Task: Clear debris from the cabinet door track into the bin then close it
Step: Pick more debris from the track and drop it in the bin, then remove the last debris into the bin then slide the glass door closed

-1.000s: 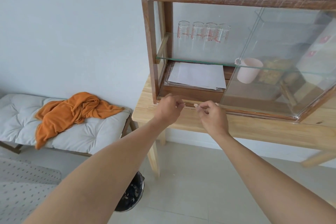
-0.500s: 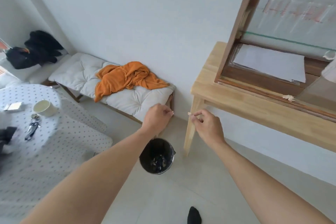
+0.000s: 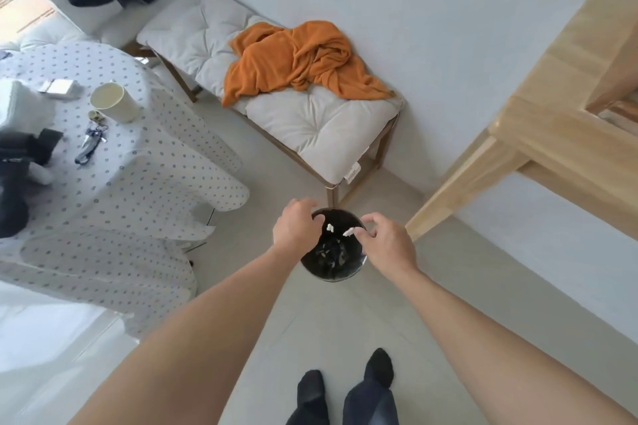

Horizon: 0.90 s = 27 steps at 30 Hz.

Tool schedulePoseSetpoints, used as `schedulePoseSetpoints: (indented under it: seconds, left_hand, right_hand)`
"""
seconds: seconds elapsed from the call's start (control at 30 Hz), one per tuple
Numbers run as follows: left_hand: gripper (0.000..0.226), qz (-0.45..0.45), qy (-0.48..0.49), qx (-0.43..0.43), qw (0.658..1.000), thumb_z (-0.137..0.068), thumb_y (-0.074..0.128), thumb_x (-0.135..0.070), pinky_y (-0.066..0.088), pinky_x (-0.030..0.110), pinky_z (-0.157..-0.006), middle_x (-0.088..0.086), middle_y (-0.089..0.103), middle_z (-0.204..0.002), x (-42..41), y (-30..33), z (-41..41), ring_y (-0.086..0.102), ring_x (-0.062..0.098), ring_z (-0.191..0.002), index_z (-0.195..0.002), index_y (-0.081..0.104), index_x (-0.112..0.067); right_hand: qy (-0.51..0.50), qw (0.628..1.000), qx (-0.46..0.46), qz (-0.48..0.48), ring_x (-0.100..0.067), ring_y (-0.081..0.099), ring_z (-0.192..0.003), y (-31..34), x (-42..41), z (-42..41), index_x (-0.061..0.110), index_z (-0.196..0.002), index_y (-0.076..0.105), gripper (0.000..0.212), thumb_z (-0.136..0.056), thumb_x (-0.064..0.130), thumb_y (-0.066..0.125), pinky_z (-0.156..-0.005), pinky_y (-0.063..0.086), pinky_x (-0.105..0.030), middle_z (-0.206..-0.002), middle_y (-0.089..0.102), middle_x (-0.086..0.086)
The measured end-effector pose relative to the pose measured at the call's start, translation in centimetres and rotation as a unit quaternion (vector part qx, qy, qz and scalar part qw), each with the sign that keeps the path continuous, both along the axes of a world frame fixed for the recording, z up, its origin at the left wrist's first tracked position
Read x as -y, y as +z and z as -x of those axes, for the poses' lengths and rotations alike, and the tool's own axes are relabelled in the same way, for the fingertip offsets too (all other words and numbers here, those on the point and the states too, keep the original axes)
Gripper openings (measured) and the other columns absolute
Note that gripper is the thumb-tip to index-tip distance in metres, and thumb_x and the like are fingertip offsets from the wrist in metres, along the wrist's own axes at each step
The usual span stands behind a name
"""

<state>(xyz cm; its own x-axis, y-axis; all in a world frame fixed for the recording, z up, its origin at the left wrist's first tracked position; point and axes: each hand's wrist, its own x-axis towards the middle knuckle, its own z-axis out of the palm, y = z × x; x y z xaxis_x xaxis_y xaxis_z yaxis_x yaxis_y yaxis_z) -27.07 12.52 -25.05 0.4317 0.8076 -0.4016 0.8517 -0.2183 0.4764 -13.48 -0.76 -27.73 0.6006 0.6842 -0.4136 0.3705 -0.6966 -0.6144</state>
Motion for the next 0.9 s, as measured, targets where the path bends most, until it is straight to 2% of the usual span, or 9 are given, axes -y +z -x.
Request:
schedulePoseSetpoints:
  seconds: [0.13,0.23,0.4,0.5,0.6,0.73,0.83,0.9]
  left_hand:
    - [0.037,0.001,-0.009,-0.013,1.000,-0.099,0.059,-0.027,0.053,0.042,-0.094,0.003,0.063,-0.131,-0.5,0.4,1.1,0.061,0.027,-0.119,-0.135,0.064,-0.022]
    - [0.037,-0.012,-0.033,-0.008,0.999,-0.100,0.060,-0.027,0.053,0.042,-0.097,0.003,0.063,-0.132,-0.9,3.2,0.8,0.060,0.025,-0.121,-0.136,0.064,-0.022]
    - [0.038,-0.050,-0.087,0.059,0.993,-0.100,0.062,-0.028,0.047,0.031,-0.088,-0.001,0.064,-0.131,-0.6,11.4,-1.9,0.062,0.021,-0.119,-0.137,0.063,-0.022]
    - [0.041,-0.072,-0.118,0.101,0.985,-0.098,0.064,-0.038,0.051,0.034,-0.087,-0.004,0.067,-0.126,-0.2,15.4,-3.9,0.064,0.018,-0.110,-0.137,0.063,-0.024]
    - [0.041,-0.101,-0.161,0.141,0.971,-0.097,0.063,-0.042,0.054,0.038,-0.090,-0.006,0.068,-0.123,1.2,19.5,-6.0,0.064,0.020,-0.111,-0.135,0.064,-0.027]
    - [0.040,-0.124,-0.224,0.189,0.948,-0.096,0.064,-0.037,0.048,0.033,-0.086,-0.004,0.068,-0.121,4.3,24.3,-9.6,0.062,0.021,-0.112,-0.134,0.066,-0.024]
    - [0.041,-0.126,-0.260,0.200,0.936,-0.097,0.064,-0.041,0.046,0.031,-0.082,-0.005,0.067,-0.123,6.8,25.7,-12.4,0.064,0.018,-0.109,-0.135,0.065,-0.026]
    - [0.043,-0.124,-0.288,0.205,0.927,-0.097,0.063,-0.043,0.051,0.034,-0.087,-0.002,0.066,-0.128,8.6,25.9,-14.3,0.064,0.019,-0.112,-0.136,0.064,-0.026]
  right_hand:
    - [-0.007,1.000,0.003,0.010,-0.023,0.069,-0.088,0.4,0.5,0.0,0.029,-0.126,0.072,0.030,-0.101,0.044,0.064,-0.076,0.051,-0.036,-0.076,0.070,0.011]
    - [-0.034,0.999,0.013,-0.010,-0.027,0.073,-0.092,3.0,1.0,-0.7,0.028,-0.127,0.072,0.034,-0.101,0.047,0.063,-0.081,0.056,-0.038,-0.085,0.077,0.004]
    - [-0.117,0.989,0.030,-0.087,-0.020,0.075,-0.088,11.3,3.2,-2.1,0.030,-0.123,0.072,0.031,-0.101,0.049,0.062,-0.084,0.059,-0.039,-0.081,0.078,0.004]
    - [-0.162,0.978,0.048,-0.124,-0.018,0.075,-0.086,15.9,4.9,-3.2,0.030,-0.117,0.074,0.028,-0.100,0.048,0.063,-0.085,0.059,-0.040,-0.078,0.078,0.004]
    - [-0.220,0.962,0.057,-0.151,-0.017,0.073,-0.083,20.5,8.1,-4.1,0.033,-0.107,0.074,0.020,-0.099,0.047,0.064,-0.079,0.057,-0.038,-0.085,0.079,0.006]
    - [-0.288,0.938,0.095,-0.168,-0.020,0.073,-0.076,25.2,13.3,-6.2,0.035,-0.094,0.073,0.017,-0.097,0.048,0.062,-0.071,0.057,-0.038,-0.084,0.079,0.004]
    - [-0.330,0.920,0.127,-0.167,-0.014,0.071,-0.067,27.3,17.4,-7.7,0.034,-0.094,0.074,0.014,-0.099,0.039,0.062,-0.063,0.051,-0.033,-0.078,0.078,0.003]
    - [-0.360,0.909,0.142,-0.158,-0.014,0.072,-0.072,27.9,20.0,-9.0,0.031,-0.099,0.076,0.016,-0.100,0.036,0.061,-0.062,0.047,-0.030,-0.078,0.078,0.004]
